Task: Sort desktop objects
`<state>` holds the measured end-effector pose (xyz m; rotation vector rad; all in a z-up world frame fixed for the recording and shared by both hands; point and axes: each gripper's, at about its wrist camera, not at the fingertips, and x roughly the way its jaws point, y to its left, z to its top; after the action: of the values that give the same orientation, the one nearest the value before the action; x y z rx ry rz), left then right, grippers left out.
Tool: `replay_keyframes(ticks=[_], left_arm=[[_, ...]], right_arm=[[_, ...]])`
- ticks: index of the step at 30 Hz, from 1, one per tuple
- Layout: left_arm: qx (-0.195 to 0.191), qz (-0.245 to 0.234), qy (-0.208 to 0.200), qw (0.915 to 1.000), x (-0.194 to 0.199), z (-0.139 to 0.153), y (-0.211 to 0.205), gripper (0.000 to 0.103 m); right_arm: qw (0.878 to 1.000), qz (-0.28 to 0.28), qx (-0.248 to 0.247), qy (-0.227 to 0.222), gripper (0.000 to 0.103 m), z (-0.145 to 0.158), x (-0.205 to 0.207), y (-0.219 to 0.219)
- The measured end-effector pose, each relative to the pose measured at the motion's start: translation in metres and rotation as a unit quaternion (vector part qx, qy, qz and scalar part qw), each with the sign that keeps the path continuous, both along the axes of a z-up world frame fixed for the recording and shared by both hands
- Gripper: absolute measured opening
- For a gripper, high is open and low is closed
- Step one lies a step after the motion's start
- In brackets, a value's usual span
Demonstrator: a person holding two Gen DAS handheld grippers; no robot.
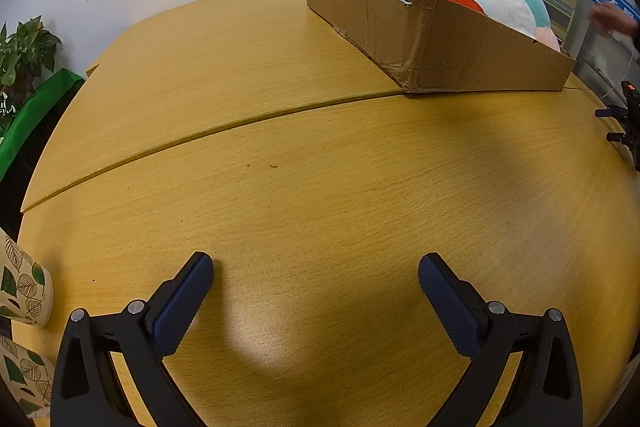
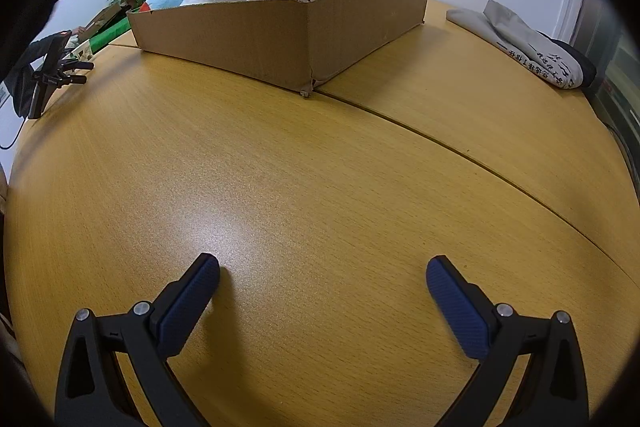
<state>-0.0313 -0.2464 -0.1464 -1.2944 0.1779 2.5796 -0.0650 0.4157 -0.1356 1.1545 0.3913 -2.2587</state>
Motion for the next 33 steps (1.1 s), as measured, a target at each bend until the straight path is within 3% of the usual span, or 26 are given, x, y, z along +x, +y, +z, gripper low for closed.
replay_keyframes(ticks=[33], left_arm=[[0.001,0.002,0.0,1.0,-0.02,-0.003,0.033,0.103]], right_arm=[[1.0,0.0,0.0,0.002,0.103,-0.001,-0.005,0.001]])
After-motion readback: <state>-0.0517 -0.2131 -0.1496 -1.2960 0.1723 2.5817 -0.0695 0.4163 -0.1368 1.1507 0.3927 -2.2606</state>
